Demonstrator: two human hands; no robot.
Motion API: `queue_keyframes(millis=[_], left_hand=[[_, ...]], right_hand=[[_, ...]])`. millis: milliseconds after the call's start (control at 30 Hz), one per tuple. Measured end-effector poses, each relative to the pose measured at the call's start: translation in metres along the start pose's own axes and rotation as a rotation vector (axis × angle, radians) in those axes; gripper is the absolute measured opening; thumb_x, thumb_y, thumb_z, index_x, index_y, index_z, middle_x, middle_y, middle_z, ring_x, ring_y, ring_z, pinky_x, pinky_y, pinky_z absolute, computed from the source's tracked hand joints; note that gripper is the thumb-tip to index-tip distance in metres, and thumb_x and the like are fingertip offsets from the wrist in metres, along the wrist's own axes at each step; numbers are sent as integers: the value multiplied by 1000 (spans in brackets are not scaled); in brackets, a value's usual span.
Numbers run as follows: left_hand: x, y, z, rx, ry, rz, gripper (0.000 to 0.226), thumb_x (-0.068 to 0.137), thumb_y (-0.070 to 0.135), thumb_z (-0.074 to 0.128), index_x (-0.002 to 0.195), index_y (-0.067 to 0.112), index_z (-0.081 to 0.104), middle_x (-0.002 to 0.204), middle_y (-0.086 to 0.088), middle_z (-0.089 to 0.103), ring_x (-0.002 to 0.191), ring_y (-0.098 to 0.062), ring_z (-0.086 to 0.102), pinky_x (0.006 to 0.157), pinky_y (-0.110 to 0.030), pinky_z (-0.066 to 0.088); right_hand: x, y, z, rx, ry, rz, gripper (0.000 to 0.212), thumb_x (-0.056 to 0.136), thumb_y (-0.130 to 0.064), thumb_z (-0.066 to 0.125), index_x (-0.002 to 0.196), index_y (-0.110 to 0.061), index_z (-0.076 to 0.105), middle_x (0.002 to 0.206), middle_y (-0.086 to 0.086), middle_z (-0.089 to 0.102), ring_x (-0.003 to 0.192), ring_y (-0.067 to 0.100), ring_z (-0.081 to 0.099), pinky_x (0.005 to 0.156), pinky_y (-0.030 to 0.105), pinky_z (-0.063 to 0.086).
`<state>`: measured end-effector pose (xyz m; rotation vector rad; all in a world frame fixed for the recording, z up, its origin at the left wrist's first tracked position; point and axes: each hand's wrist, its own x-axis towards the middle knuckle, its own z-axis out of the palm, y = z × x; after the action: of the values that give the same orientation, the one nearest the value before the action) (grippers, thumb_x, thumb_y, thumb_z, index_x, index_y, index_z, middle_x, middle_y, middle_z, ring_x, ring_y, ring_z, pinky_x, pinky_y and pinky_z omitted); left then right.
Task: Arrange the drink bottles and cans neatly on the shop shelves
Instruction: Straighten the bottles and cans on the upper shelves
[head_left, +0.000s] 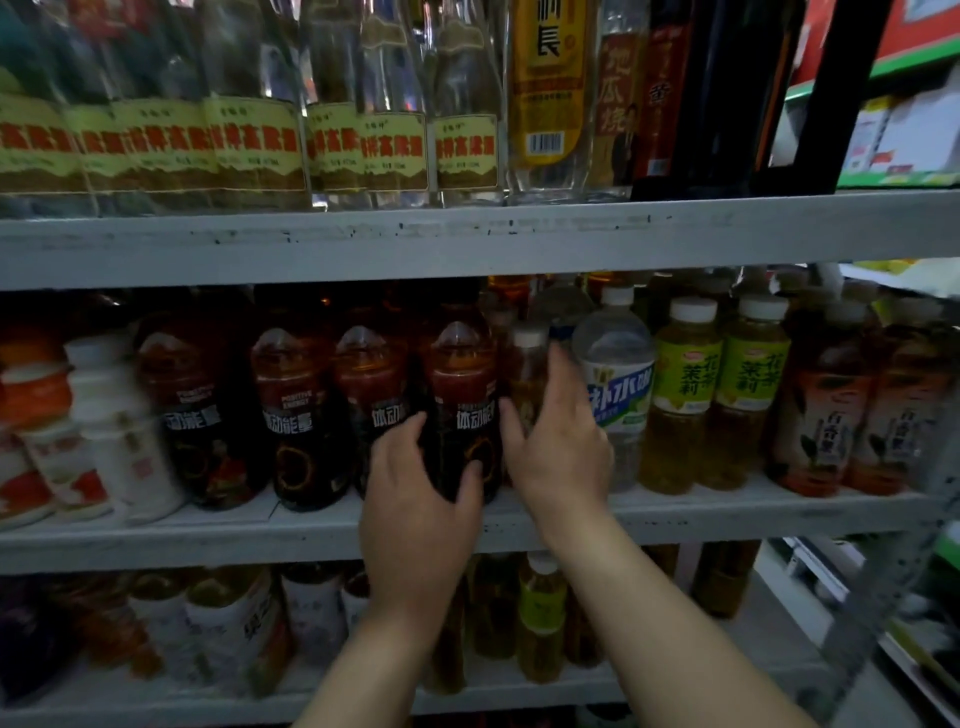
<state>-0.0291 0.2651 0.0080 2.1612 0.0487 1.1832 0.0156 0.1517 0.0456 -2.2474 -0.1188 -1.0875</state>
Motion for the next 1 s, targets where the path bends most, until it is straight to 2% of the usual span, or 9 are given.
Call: queue_keyframes(millis=[67, 167, 300, 433, 567, 733, 833, 900, 1000], left_hand=[[-4, 5, 14, 56, -42, -59, 79, 77, 47, 71, 139, 24, 30, 132, 2, 45, 119, -12, 47, 87, -24, 40], [-4, 8, 32, 151, -119, -94, 97, 69, 50, 78, 143, 23, 22, 134, -6, 45, 118, -23, 51, 81, -35, 50], [0, 1, 41, 225, -123, -114, 108, 65, 49, 81, 147, 18, 17, 131, -13, 49, 113, -29, 54, 75, -39, 54], [4, -7, 40, 155, -138, -113, 101, 74, 47, 75, 148, 27, 9, 140, -6, 46, 123, -24, 49, 86, -37, 50], [10, -15, 37, 59, -184, -131, 94, 81, 44, 69, 151, 26, 9, 147, -1, 38, 127, -21, 45, 92, -35, 45], [14, -24, 31, 34, -218, -87, 87, 83, 44, 67, 151, 27, 16, 137, 2, 51, 118, -18, 53, 85, -26, 42], [14, -27, 30, 9, -215, -91, 86, 82, 42, 69, 151, 28, 19, 134, 2, 55, 117, -18, 54, 87, -23, 39], [15, -29, 27, -17, -222, -81, 86, 82, 41, 70, 151, 28, 20, 134, 2, 55, 119, -18, 53, 90, -23, 38], [18, -34, 23, -86, -280, -65, 86, 84, 39, 69, 152, 29, 18, 139, 4, 51, 123, -14, 49, 97, -25, 39]], right_hand=[[27, -4, -2, -35, -75, 57, 63, 89, -47, 54, 141, -23, 25, 136, 6, 48, 108, 30, 58, 77, 42, 50], [59, -10, -4, -42, -253, 187, 52, 88, -42, 57, 130, -18, 38, 119, 12, 56, 107, 34, 57, 79, 42, 49], [73, -16, -8, -40, -377, 190, 41, 88, -28, 60, 124, -19, 45, 114, 14, 59, 102, 36, 59, 73, 38, 49], [73, -13, -19, 78, -348, 125, 45, 84, -24, 64, 128, -27, 52, 118, 7, 61, 107, 30, 57, 77, 26, 41], [77, -9, -30, 167, -387, 79, 40, 80, -26, 68, 119, -28, 58, 101, 2, 67, 89, 29, 66, 77, 43, 56], [68, -1, -35, 211, -383, 52, 47, 82, -28, 69, 126, -27, 55, 105, 2, 68, 89, 26, 68, 76, 45, 57], [58, 1, -33, 239, -283, 25, 43, 83, -26, 69, 125, -27, 58, 104, -2, 68, 87, 19, 68, 77, 33, 56], [54, 2, -31, 202, -194, -7, 41, 84, -27, 68, 124, -27, 59, 105, -2, 69, 93, 16, 65, 76, 19, 47], [51, 4, -26, 183, -143, -9, 42, 85, -29, 68, 126, -27, 58, 110, 0, 69, 100, 16, 63, 76, 16, 40]])
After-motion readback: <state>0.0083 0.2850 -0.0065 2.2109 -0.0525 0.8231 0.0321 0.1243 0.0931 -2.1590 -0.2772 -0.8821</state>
